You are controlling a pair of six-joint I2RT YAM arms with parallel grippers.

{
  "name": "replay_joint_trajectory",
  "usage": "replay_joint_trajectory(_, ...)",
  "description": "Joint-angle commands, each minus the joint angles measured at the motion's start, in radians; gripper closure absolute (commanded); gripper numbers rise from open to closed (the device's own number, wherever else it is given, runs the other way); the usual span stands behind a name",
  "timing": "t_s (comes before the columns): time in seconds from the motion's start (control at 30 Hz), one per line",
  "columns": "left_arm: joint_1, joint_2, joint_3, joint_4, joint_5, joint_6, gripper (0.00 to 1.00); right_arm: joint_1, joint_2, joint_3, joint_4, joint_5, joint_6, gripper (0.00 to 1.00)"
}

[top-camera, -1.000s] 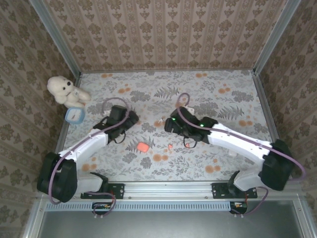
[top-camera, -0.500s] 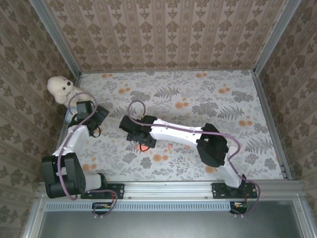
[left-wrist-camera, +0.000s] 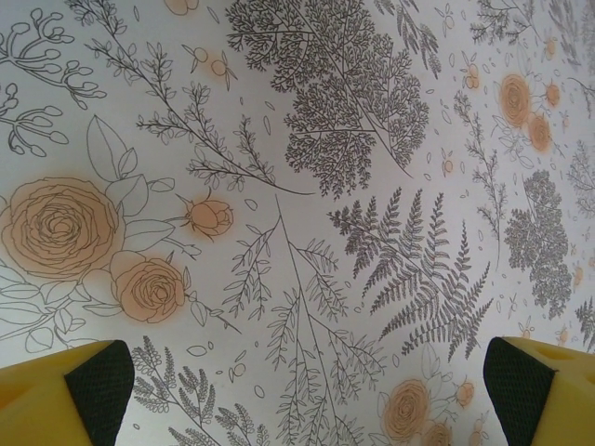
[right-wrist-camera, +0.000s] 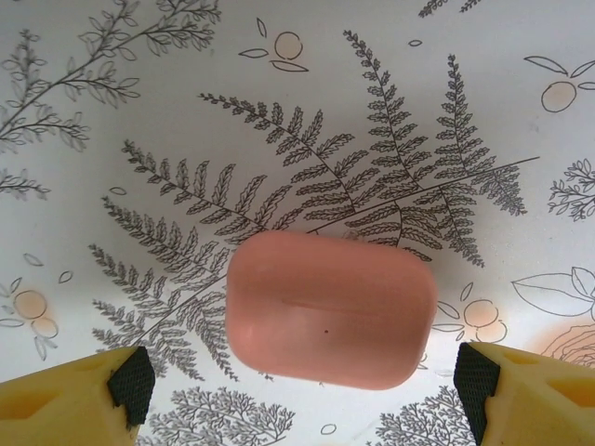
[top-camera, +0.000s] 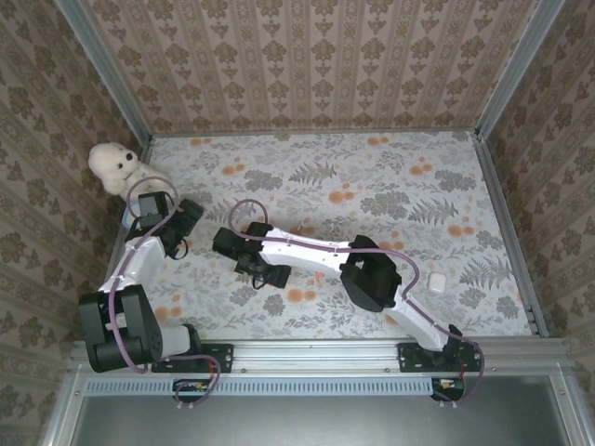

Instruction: Insert the wireless bluetooth earbuds into the charging case

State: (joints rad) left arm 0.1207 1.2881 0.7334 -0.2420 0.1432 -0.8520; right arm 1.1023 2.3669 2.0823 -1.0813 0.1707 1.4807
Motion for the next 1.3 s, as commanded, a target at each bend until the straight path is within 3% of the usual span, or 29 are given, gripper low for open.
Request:
replay_joint_trajectory(0.0,0.01,0.008,-0.015,0.019,0.026,-0.008,0.0,-0.001,0.047,0.049,-0.063,-0.025,0.017,0.13)
replay_joint_trajectory(0.3,0.01,0.016,-0.025,0.029,0.03,-0.013,0.0,-0.022,0.111,0.092,-0.072,-0.046,-0.065,0.19)
replay_joint_trajectory(0.53,0.007,0.001,-0.023,0.023,0.039,-0.013,0.0,-0.039,0.084,0.07,-0.097,0.019,-0.183,0.29)
replay_joint_trajectory(0.77,-0.016,-0.021,-0.015,0.008,0.047,-0.002,0.0,-0.051,0.023,-0.008,-0.013,0.03,-0.322,0.39)
replay_joint_trajectory(1.0,-0.039,-0.047,-0.018,0.003,0.07,0.034,0.0,-0.06,-0.154,-0.213,0.221,0.035,-0.467,0.43)
replay_joint_trajectory(1.27,-0.086,-0.106,-0.156,0.188,0.157,0.026,0.0,-0.18,-0.408,-0.491,0.47,-0.001,-0.368,0.44)
